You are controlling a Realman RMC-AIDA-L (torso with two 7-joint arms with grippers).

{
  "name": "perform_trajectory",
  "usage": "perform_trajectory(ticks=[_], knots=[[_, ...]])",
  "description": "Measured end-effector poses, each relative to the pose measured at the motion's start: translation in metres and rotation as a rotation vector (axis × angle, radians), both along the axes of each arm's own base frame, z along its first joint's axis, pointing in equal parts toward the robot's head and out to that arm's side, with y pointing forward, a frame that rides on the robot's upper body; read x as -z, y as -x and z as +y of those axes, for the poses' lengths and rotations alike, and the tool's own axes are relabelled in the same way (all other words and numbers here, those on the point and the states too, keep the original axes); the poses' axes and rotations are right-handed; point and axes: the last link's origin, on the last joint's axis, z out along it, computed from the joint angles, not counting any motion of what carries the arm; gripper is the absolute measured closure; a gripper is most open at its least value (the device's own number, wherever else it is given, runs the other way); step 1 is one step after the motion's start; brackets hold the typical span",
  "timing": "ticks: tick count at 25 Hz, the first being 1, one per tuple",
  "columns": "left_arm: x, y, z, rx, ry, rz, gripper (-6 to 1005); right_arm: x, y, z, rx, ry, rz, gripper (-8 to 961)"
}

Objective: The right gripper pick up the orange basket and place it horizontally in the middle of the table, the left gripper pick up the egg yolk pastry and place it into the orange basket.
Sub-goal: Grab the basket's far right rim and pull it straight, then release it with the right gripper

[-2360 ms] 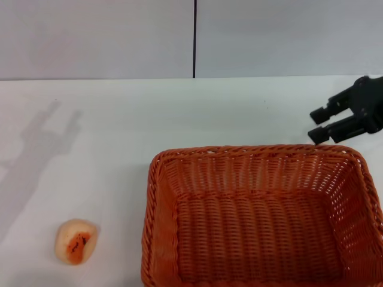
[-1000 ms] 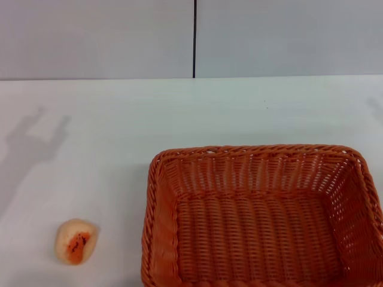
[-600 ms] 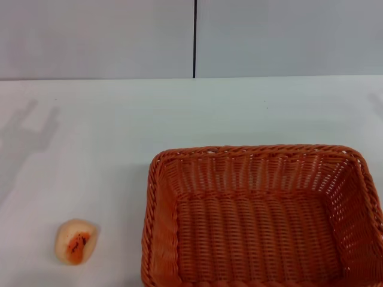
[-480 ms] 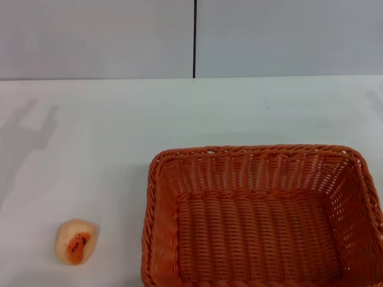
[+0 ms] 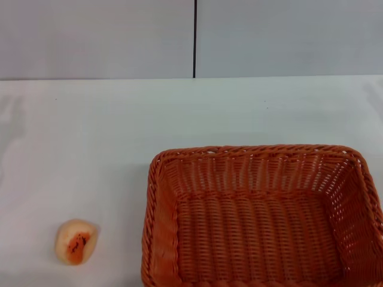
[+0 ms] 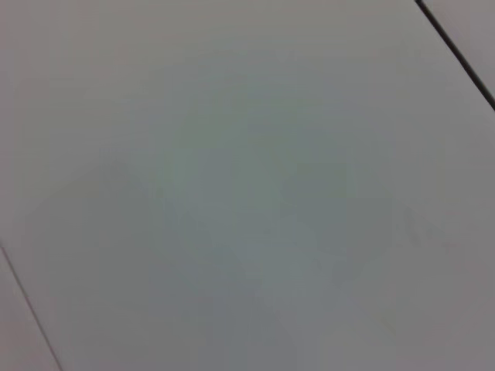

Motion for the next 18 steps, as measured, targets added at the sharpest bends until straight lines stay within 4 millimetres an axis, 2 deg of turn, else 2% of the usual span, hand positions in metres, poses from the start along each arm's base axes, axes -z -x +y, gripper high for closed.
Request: perform_trajectory(ticks=[4,9,15,18], knots=[[0.0,0.001,0.003,-0.005,0.024,-0.02,597,0.002,0.0,0.001,0.009,-0.004,0.001,404],[0.002,-0.014,0.011,0.111,0.163,0.157,804,0.003,-0.006,0.002,0.063,-0.026,0.023,401],[0.0,-0.019,0.012,0.15,0.214,0.153,936,0.003,-0.009,-0.001,0.074,-0.032,0.024,397],[-0.001,-0.021,0.013,0.167,0.231,0.177,931,0.002,-0.01,-0.003,0.072,-0.034,0.024,395]])
